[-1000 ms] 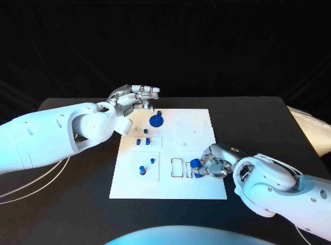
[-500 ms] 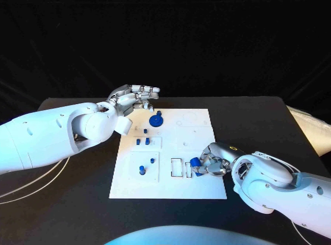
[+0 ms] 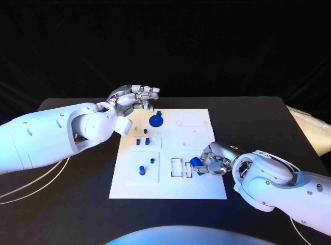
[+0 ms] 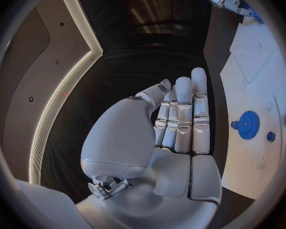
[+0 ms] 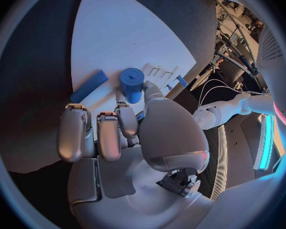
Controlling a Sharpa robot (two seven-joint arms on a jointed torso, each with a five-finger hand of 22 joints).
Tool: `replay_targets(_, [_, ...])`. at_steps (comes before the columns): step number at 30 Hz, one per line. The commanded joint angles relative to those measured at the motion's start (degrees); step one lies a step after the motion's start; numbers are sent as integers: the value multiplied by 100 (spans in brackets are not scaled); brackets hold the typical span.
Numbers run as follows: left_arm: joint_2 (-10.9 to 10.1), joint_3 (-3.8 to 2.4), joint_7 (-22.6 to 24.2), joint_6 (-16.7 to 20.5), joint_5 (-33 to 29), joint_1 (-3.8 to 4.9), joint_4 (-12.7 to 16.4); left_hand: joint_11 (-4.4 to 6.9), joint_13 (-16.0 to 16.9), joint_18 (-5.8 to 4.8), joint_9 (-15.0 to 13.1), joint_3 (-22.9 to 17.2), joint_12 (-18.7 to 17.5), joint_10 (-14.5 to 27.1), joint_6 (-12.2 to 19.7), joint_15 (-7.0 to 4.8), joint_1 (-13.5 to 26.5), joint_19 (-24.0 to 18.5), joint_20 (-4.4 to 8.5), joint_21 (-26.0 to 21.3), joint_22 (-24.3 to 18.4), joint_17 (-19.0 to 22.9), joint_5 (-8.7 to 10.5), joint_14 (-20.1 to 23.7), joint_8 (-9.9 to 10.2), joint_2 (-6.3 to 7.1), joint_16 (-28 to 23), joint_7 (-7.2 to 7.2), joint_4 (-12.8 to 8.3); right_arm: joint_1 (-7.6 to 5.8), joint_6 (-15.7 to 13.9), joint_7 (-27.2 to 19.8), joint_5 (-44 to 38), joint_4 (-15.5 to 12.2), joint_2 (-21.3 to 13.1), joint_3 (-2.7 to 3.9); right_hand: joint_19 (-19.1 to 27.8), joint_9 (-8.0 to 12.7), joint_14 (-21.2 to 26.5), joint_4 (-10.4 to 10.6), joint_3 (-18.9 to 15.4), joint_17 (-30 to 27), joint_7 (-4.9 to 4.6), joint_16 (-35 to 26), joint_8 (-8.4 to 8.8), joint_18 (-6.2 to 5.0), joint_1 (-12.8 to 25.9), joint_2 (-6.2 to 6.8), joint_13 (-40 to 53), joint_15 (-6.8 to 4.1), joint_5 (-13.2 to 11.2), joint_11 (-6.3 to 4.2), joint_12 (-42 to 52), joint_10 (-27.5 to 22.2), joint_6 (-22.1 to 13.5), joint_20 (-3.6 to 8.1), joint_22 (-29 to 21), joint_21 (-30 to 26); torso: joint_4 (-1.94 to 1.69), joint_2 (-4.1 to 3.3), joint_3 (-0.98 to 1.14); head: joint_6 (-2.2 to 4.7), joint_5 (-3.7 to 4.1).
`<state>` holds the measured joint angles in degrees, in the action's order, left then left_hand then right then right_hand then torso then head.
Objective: Assemble the parts on the task board
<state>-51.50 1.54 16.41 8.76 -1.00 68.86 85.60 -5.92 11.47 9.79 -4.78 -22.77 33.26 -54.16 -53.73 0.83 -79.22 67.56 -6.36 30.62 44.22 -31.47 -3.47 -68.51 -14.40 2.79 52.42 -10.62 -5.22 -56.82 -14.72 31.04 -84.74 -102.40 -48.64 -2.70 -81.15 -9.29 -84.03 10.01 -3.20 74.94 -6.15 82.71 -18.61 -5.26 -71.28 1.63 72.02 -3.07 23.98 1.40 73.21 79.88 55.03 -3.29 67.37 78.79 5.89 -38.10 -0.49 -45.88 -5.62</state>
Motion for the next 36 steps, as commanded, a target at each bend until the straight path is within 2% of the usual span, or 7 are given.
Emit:
replay_targets(1, [8, -3, 36, -113, 24, 1, 11, 1, -7, 62, 6, 1, 22, 28, 40, 14, 37, -11, -17, 20, 7, 6, -27, 42, -26, 9, 20, 5, -19, 90, 547, 287, 108, 111, -16, -86, -4, 10, -380, 27, -57, 307, 10, 16, 14, 89, 115, 65, -1, 17, 82, -10, -37, -21, -11, 16, 3, 18, 0, -4, 6, 1, -1])
replay_targets(12, [22, -3, 34, -115, 24, 1, 3, 1, -7, 62, 6, 1, 22, 28, 40, 14, 37, -11, -17, 20, 7, 6, -27, 42, -26, 9, 20, 5, -19, 83, 897, 306, 60, 155, 17, -86, 2, -2, -376, 115, -156, 299, 43, 8, -46, 88, 180, 66, -37, 4, 167, -32, -118, -54, 95, 16, 9, 17, 0, -6, 10, -16, 8])
replay_targets(14, [26, -3, 34, -114, 24, 1, 3, 1, -7, 62, 6, 1, 22, 28, 40, 14, 37, -11, -17, 20, 7, 6, -27, 42, -26, 9, 20, 5, -19, 81, 652, 299, 70, 145, 22, -86, -19, -25, -393, 92, -48, 376, 103, 56, -113, 94, 45, -109, 49, -33, 178, -84, -47, 15, 252, 36, 58, 43, 6, -7, 12, -10, 6])
replay_targets(17, [32, -3, 35, -112, 24, 1, -2, -3, -12, 61, 9, -2, 25, 34, 48, 17, 50, -17, -20, 18, 9, 10, -31, 49, -32, 3, 22, 0, -17, 80, 262, 280, 123, 104, 8, -85, -61, -27, -413, 44, 85, 474, 155, 117, -116, 112, -109, -236, 134, -76, 20, -134, 15, 91, 361, 74, 147, 92, 4, 3, 11, -5, 9])
replay_targets(26, [46, -3, 44, -103, 24, 0, -9, -3, -12, 61, 9, -3, 25, 34, 48, 17, 50, -17, -20, 18, 9, 11, -31, 50, -33, 2, 22, 1, -17, 19, -827, 22, 345, -92, -103, -66, -75, -20, -419, 74, 104, 508, 164, 139, -94, 119, -88, -231, 143, -88, -21, -145, 3, 109, 413, 93, 179, 110, -10, 0, 1, 21, 26])
replay_targets(29, [51, -3, 66, -65, 24, -1, -14, 0, -14, 63, 9, -13, 29, 34, 48, 16, 40, -19, -19, 19, 10, 12, -36, 52, -38, -6, 25, 3, -26, -27, -1035, -63, 627, -156, -139, -60, -77, -3, -418, 125, 75, 510, 152, 140, -46, 121, -23, -170, 152, -87, 63, -138, -8, 118, 399, 98, 184, 113, -12, -2, 5, 24, 25])
replay_targets(36, [61, -3, 90, -22, 24, -2, -26, 4, -18, 66, 11, -38, 38, 32, 49, 10, 9, -21, -15, 24, 17, 17, -44, 56, -48, -16, 29, 6, -56, -97, -1339, -159, 1045, -287, -191, -52, -75, 9, -419, 169, 79, 520, 149, 146, -8, 119, 7, -149, 160, -84, 163, -134, -23, 126, 408, 100, 183, 113, -8, -4, 3, 40, 21])
